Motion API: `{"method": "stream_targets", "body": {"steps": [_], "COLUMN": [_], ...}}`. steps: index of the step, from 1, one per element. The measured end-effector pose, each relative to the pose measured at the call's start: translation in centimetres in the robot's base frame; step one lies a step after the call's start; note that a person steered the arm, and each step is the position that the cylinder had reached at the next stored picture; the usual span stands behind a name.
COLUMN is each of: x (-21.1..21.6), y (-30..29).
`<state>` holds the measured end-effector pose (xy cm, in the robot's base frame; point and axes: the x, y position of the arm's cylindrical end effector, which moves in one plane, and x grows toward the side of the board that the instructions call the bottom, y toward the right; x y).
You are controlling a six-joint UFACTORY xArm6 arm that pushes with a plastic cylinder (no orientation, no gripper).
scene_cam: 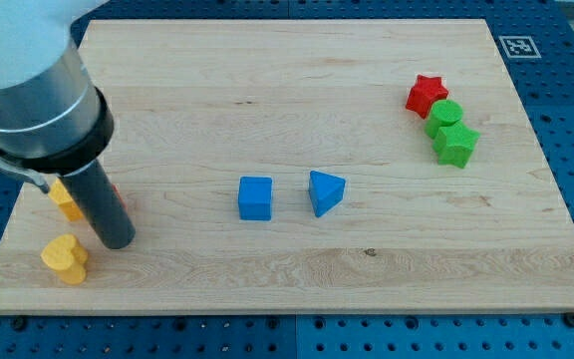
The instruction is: Place the arm in between the yellow hexagon and the red circle
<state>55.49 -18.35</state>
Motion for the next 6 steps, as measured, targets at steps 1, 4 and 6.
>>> {"method": "stream_targets", "body": {"steps": [1, 4, 6], "x": [0.0, -4.1, -8.8], "y": [-1.6, -2.7, -2.7]}}
